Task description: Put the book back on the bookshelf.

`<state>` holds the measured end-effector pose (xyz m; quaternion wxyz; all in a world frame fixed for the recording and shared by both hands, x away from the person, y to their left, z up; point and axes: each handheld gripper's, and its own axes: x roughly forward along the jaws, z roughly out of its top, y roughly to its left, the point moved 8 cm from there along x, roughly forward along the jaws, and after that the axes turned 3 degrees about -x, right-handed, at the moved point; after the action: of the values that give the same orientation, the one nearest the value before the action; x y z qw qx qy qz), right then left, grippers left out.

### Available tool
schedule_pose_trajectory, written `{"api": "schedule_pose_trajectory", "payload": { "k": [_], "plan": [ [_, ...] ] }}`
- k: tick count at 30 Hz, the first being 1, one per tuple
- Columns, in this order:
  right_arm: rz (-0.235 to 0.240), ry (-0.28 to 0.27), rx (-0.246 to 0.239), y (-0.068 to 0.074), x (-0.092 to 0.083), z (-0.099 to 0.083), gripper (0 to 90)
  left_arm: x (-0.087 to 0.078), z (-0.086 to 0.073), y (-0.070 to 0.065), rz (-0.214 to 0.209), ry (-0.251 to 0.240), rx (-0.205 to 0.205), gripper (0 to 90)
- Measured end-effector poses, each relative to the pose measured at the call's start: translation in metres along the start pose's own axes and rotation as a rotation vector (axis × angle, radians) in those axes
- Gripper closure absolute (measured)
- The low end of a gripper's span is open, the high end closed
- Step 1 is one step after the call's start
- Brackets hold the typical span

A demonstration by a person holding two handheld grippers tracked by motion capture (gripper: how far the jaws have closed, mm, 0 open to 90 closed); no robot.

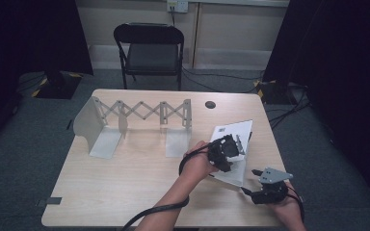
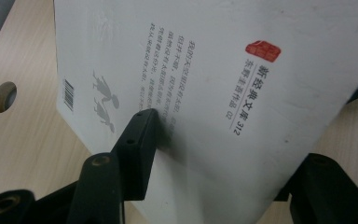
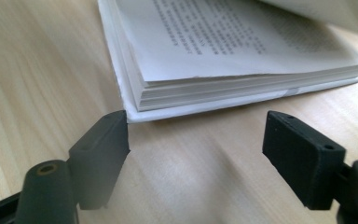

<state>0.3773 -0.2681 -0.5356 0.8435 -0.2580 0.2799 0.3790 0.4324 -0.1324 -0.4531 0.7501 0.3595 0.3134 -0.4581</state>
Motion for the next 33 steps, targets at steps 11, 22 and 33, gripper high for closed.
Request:
{"api": "schedule_pose_trajectory", "payload": {
  "k": [11,22,33],
  "plan": [
    [-0.036,0.027,0.027,-0.01,0.005,-0.011,25.7,-0.002,0.003,0.002,-0.01,0.013,-0.008,46.9],
    [-0.118,0.008,0.006,-0.015,0.02,0.002,22.4,-0.001,0.001,0.0,-0.006,0.04,-0.006,47.1],
    [-0.176,0.018,-0.051,-0.007,0.019,0.008,26.6,-0.007,-0.002,-0.003,-0.019,0.058,-0.007,50.9]
  ]
}}
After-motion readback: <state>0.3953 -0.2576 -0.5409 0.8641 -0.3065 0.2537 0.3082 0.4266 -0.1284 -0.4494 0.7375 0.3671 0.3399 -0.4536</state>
